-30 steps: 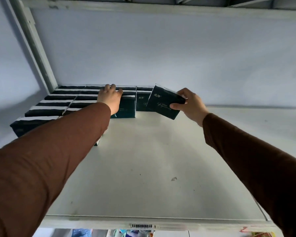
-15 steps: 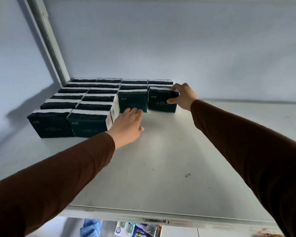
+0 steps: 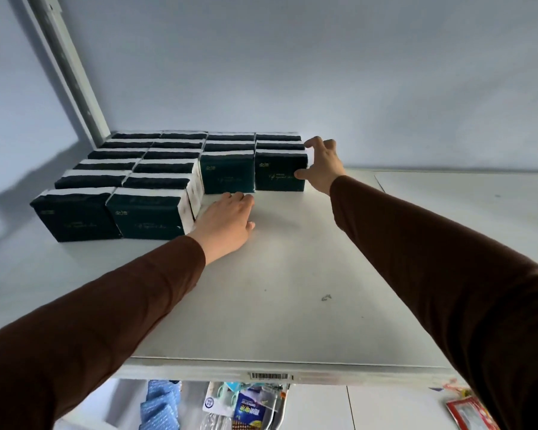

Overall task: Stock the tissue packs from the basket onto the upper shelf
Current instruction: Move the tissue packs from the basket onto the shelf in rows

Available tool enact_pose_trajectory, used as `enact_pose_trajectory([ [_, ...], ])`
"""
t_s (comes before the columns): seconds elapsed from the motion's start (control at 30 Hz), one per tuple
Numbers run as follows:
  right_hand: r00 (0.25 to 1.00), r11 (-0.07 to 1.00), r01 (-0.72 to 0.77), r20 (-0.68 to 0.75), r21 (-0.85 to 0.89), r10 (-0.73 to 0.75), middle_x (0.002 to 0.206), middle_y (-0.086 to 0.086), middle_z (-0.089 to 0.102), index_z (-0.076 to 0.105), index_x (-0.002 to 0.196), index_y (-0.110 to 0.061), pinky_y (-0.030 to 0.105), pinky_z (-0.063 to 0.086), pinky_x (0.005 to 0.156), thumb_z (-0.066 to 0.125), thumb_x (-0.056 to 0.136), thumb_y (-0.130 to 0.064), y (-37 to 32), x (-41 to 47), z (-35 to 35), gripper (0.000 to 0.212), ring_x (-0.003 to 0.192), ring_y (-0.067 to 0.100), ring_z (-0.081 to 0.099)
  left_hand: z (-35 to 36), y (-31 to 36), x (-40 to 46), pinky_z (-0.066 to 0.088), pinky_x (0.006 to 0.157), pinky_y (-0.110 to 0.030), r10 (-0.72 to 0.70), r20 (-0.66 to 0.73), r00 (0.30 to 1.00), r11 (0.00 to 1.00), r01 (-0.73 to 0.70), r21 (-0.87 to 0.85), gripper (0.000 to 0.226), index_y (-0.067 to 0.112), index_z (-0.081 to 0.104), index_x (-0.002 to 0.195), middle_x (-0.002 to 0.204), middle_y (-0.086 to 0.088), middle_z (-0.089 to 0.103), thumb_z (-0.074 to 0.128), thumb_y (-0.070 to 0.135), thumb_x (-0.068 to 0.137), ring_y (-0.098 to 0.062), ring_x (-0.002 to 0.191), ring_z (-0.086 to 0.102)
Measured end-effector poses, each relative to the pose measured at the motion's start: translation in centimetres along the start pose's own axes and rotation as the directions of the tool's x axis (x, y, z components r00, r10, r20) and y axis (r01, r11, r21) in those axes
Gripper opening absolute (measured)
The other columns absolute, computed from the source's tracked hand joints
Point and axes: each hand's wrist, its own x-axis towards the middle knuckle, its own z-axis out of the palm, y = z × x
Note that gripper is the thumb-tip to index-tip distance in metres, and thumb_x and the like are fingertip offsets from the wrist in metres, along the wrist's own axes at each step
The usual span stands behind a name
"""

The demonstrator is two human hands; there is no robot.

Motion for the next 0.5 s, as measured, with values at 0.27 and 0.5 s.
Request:
enact_pose_trajectory([
  [0.27, 0.992, 0.991, 0.128, -0.029, 0.032, -0.127, 0.127, 0.0, 0.043, 0.056, 0.121, -0.019, 0.027, 0.043, 0.081, 0.072, 0.084, -0.028, 4.0, -10.3, -8.3, 0.041, 0.1, 0.017, 0.056, -2.5, 8.5, 0.3, 0.047, 0.091, -0.042, 0.128, -0.065, 0.99, 0.99, -0.131, -0.046, 0.043, 0.012, 0.05, 0.131, 0.128, -0.008, 0.056, 0.057, 0.029, 0.093, -0.028, 0.115, 0.051],
  [0.5, 0.975, 0.981, 0.129, -0.163, -0.146, -0.152, 0.115, -0.003, 0.058, 0.062, 0.117, -0.022, 0.025, 0.032, 0.08, 0.069, 0.085, -0.031, 14.2, -25.8, -20.7, 0.033, 0.102, 0.018, 0.05, -5.0, 26.4, -1.9, 0.048, 0.095, -0.042, 0.444, -0.236, 0.864, 0.876, -0.474, -0.087, 0.043, 0.013, 0.054, 0.129, 0.125, -0.006, 0.057, 0.062, 0.031, 0.09, -0.03, 0.115, 0.052],
])
